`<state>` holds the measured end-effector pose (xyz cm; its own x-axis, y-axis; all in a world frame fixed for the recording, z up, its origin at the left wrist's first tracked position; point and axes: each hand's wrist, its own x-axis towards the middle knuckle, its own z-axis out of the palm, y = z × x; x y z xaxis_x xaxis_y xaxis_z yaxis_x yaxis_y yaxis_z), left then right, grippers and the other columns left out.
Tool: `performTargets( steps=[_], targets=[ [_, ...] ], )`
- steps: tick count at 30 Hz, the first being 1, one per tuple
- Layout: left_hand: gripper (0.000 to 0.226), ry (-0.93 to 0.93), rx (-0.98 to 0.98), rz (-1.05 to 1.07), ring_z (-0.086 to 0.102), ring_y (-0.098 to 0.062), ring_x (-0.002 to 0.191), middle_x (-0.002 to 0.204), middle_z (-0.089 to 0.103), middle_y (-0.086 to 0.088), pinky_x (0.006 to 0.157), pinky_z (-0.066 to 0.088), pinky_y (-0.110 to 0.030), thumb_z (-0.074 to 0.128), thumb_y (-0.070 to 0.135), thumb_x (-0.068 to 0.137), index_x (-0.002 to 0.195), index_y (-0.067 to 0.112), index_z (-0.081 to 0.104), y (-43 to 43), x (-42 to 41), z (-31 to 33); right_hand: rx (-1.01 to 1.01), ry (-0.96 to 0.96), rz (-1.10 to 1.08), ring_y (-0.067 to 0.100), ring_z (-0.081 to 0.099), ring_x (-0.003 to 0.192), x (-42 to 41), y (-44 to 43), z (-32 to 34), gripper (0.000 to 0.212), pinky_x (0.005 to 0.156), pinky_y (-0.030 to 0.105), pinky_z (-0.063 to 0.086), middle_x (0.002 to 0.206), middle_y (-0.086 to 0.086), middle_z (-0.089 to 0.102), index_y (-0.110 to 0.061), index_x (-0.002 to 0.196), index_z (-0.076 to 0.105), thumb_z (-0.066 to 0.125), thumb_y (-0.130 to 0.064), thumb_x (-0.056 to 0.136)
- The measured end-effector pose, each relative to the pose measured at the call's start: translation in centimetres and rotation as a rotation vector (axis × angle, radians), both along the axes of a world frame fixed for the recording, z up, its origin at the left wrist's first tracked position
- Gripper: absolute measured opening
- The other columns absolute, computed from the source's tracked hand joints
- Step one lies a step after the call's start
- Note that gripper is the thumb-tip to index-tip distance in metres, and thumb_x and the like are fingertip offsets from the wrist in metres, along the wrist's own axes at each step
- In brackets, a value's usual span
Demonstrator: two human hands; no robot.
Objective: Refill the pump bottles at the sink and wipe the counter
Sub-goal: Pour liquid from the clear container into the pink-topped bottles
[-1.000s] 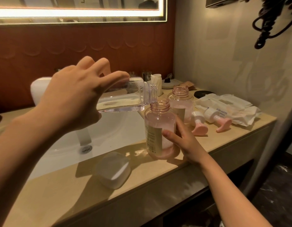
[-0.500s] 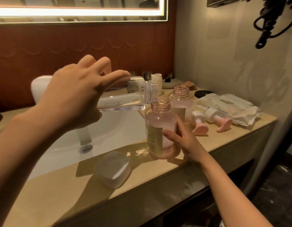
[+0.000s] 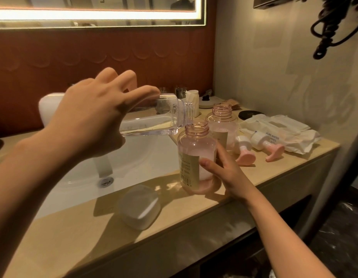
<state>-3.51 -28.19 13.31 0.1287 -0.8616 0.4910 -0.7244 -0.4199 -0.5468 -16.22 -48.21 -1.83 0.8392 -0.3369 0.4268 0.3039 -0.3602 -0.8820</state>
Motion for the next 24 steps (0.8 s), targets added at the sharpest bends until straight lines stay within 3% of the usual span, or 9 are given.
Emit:
performTargets(
  steps=[11,15,24],
  targets=[
    [0.098,0.005,0.007,-0.016,0.044,-0.029,0.073,0.093,0.052,-0.014,0.049,0.014,-0.015,0.089,0.011,0.039,0.129,0.019,0.050,0.06,-0.08,0.04,0.003,0.003,0.009,0.000,0.049,0.121,0.01,0.02,0.04,0.073,0.093,0.014,0.042,0.125,-0.022,0.055,-0.035,0.130,0.041,0.061,-0.070,0.069],
    [0.097,-0.001,0.001,-0.024,0.044,-0.030,0.074,0.094,0.052,-0.012,0.048,0.014,-0.016,0.088,0.010,0.040,0.129,0.020,0.049,0.02,-0.03,0.20,-0.002,0.001,0.010,0.001,0.049,0.122,0.04,-0.04,0.01,0.067,0.094,0.015,0.041,0.126,-0.020,0.055,-0.033,0.130,0.041,0.063,-0.058,0.072],
    [0.096,-0.015,-0.002,-0.029,0.044,-0.030,0.075,0.094,0.052,-0.010,0.047,0.015,-0.017,0.086,0.009,0.042,0.129,0.022,0.048,0.07,0.00,0.21,0.002,0.000,0.010,0.002,0.049,0.122,0.08,-0.04,-0.07,0.078,0.097,0.019,0.043,0.127,-0.020,0.055,-0.033,0.132,0.040,0.061,-0.072,0.067]
  ],
)
